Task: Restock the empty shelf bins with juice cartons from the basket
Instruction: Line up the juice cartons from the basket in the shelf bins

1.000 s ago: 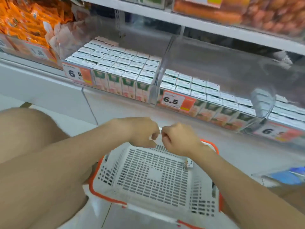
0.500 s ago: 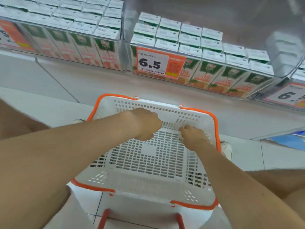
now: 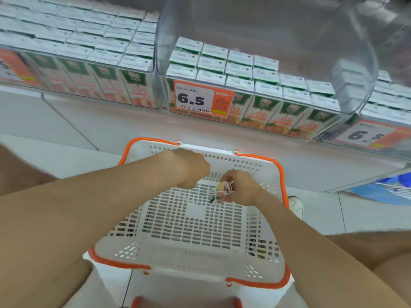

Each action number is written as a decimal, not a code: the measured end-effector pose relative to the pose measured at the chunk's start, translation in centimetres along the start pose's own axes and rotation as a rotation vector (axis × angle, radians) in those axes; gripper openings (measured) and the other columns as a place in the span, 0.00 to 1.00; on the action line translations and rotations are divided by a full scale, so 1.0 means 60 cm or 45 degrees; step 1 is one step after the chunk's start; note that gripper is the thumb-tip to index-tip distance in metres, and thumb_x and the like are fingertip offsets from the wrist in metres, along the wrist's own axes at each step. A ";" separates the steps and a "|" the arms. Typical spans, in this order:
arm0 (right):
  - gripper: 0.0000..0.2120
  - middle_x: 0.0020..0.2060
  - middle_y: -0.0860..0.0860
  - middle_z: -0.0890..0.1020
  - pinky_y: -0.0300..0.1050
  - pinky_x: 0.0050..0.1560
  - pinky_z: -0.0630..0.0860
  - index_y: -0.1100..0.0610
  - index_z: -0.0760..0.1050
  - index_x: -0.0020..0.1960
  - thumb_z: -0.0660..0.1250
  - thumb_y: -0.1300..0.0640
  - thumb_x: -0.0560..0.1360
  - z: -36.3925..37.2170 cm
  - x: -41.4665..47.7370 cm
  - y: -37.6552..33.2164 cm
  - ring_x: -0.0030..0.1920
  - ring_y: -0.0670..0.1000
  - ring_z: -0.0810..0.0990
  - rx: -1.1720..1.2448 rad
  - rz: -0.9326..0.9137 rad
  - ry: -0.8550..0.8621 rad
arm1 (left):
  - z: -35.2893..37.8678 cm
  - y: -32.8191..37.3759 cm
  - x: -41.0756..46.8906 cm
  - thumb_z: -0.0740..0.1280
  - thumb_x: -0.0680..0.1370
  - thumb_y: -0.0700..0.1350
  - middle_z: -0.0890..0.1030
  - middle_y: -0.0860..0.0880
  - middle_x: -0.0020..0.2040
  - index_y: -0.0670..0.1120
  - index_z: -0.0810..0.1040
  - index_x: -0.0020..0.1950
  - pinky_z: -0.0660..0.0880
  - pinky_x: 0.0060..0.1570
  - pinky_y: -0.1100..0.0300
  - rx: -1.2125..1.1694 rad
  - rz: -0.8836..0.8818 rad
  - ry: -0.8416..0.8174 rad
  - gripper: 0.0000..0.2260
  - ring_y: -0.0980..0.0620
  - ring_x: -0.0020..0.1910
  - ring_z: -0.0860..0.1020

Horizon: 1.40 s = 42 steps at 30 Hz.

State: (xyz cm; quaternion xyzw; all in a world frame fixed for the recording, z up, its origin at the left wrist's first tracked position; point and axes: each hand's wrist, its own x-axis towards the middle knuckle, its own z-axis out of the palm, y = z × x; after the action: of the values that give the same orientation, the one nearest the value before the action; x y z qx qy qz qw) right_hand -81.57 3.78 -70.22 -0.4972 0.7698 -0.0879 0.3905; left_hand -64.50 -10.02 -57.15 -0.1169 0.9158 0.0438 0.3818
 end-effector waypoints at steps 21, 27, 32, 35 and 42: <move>0.19 0.37 0.59 0.85 0.54 0.40 0.82 0.64 0.82 0.52 0.62 0.49 0.82 -0.236 -0.242 -0.326 0.37 0.58 0.83 1.382 -0.284 0.874 | -0.163 -0.027 -0.249 0.78 0.76 0.40 0.88 0.46 0.49 0.47 0.79 0.58 0.81 0.51 0.49 -1.658 0.291 1.340 0.14 0.45 0.47 0.85; 0.20 0.53 0.44 0.84 0.39 0.48 0.78 0.49 0.75 0.68 0.68 0.59 0.78 -0.319 -0.259 -0.339 0.53 0.42 0.82 0.581 -0.569 1.136 | -0.206 -0.014 -0.242 0.74 0.81 0.45 0.88 0.49 0.50 0.49 0.81 0.64 0.81 0.51 0.54 -1.721 0.316 1.516 0.12 0.53 0.47 0.85; 0.25 0.50 0.42 0.83 0.40 0.48 0.77 0.47 0.71 0.75 0.71 0.51 0.79 -0.395 -0.256 -0.332 0.46 0.42 0.81 -0.043 -0.651 0.957 | -0.237 -0.007 -0.215 0.78 0.77 0.49 0.89 0.49 0.48 0.48 0.80 0.62 0.83 0.52 0.53 -1.812 0.212 1.593 0.16 0.49 0.50 0.87; 0.15 0.46 0.43 0.85 0.51 0.51 0.82 0.48 0.79 0.66 0.71 0.48 0.80 -0.435 -0.245 -0.315 0.45 0.45 0.84 -0.044 -0.627 0.788 | -0.248 -0.008 -0.198 0.73 0.81 0.46 0.89 0.48 0.48 0.45 0.84 0.59 0.85 0.51 0.50 -1.837 0.243 1.585 0.09 0.48 0.49 0.88; 0.10 0.50 0.46 0.86 0.53 0.56 0.82 0.45 0.81 0.57 0.72 0.55 0.77 -0.474 -0.220 -0.244 0.51 0.51 0.86 0.390 -0.369 1.068 | -0.236 -0.013 -0.159 0.66 0.84 0.47 0.84 0.59 0.54 0.54 0.84 0.57 0.77 0.57 0.54 -1.104 0.019 1.590 0.07 0.59 0.54 0.81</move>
State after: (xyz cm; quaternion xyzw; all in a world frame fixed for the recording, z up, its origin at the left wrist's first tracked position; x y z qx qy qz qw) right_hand -88.32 0.39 -36.44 -0.4577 0.7619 -0.4477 0.0982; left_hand -67.56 -11.47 -40.39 -0.2533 0.8633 0.3282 -0.2878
